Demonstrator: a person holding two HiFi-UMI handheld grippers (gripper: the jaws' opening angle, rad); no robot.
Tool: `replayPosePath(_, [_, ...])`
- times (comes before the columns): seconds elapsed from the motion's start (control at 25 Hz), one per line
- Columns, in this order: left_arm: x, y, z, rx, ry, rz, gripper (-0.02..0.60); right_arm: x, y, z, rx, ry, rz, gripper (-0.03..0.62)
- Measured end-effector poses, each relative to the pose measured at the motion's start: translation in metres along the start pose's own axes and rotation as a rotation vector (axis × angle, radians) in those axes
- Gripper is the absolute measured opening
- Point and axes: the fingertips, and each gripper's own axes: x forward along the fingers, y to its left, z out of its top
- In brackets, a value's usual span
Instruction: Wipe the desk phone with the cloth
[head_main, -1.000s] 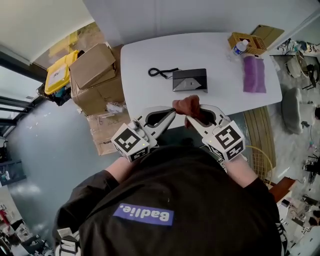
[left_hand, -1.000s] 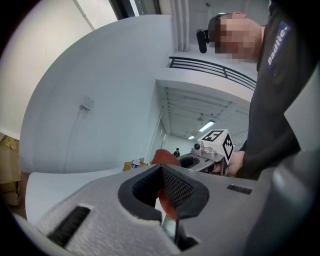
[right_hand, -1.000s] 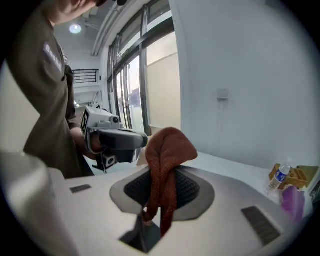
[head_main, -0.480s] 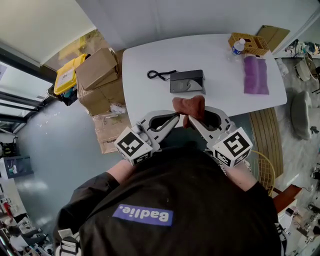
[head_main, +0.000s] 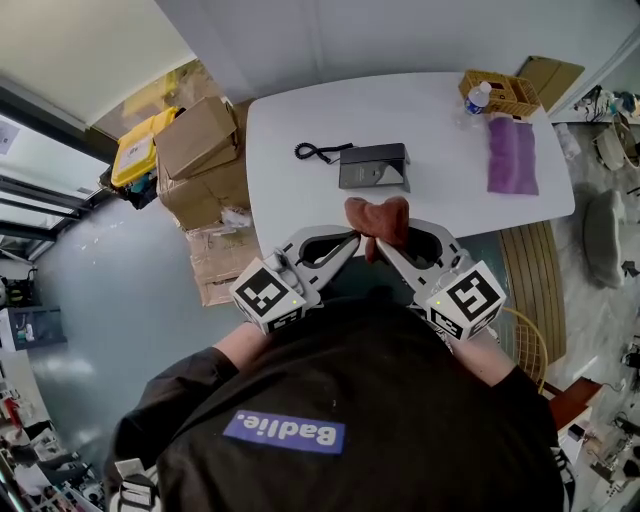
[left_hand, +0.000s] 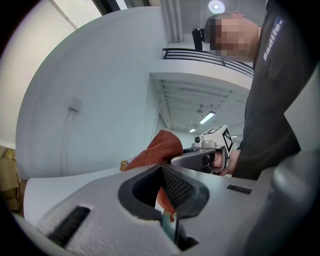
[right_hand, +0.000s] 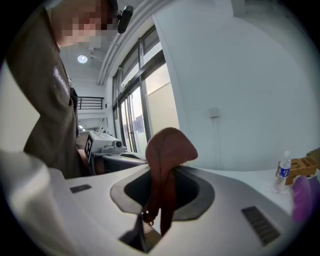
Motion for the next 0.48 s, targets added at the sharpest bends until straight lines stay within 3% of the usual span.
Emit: replayPosePath(0.48, [0.0029, 0.0009, 0.0037, 0.005, -0.013, 0.001, 0.009, -0.0001, -0.0024, 0.0013, -0.003, 0.005, 0.011, 0.089])
